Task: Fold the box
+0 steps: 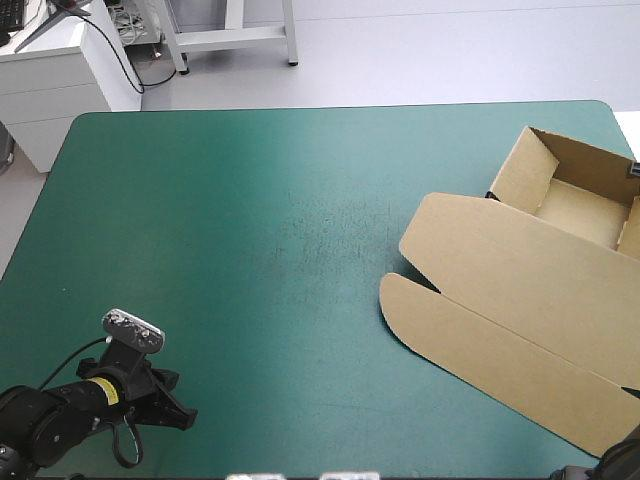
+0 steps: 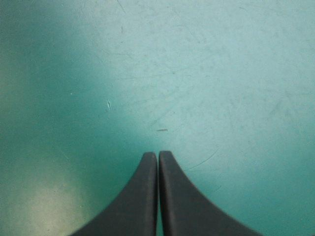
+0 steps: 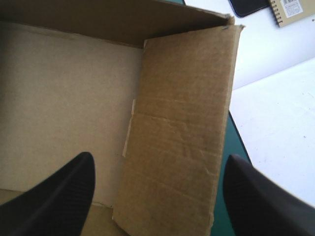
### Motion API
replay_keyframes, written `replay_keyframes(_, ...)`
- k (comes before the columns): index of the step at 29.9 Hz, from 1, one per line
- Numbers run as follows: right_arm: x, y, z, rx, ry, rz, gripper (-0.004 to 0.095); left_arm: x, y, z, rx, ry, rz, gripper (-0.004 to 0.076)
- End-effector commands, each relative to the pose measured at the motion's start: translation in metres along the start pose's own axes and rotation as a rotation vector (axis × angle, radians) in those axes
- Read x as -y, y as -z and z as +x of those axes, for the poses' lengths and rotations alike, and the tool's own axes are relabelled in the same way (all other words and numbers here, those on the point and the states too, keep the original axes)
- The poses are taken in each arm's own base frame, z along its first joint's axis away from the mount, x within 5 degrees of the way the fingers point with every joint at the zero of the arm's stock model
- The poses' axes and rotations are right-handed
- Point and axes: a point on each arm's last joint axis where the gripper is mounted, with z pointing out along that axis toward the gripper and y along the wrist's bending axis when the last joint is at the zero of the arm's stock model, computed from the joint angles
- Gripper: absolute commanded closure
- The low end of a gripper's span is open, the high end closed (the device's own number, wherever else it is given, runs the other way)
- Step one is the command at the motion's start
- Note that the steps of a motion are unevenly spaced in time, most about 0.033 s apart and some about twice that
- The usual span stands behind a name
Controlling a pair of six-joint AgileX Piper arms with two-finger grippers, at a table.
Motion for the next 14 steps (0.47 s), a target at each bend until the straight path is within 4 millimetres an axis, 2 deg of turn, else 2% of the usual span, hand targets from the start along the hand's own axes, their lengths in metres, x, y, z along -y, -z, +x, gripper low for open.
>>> replay_keyframes(1,0.001,0.045,-0.002,0.104,-0.004,-0.007,0.0411,0.001,0.005,-0.010,0.069,-0.003,0.004,0.0732)
replay_keyframes(6,-0.016,0.068,0.001,0.150,-0.031,-0.184,0.0908,0.001,0.005,-0.010,0.069,-0.004,0.003,0.0732)
replay_keyframes(8,-0.028,0.077,0.002,0.167,0.022,-0.268,0.0897,0.001,0.006,-0.010,0.075,-0.004,0.002,0.0732)
replay_keyframes(11,-0.046,0.091,0.005,0.182,0.081,-0.301,0.0905,0.001,0.006,-0.012,0.093,-0.004,0.001,0.0732)
replay_keyframes(14,-0.075,0.101,0.011,0.172,0.184,-0.315,0.0905,0.000,0.006,-0.016,0.140,-0.004,-0.004,0.0732)
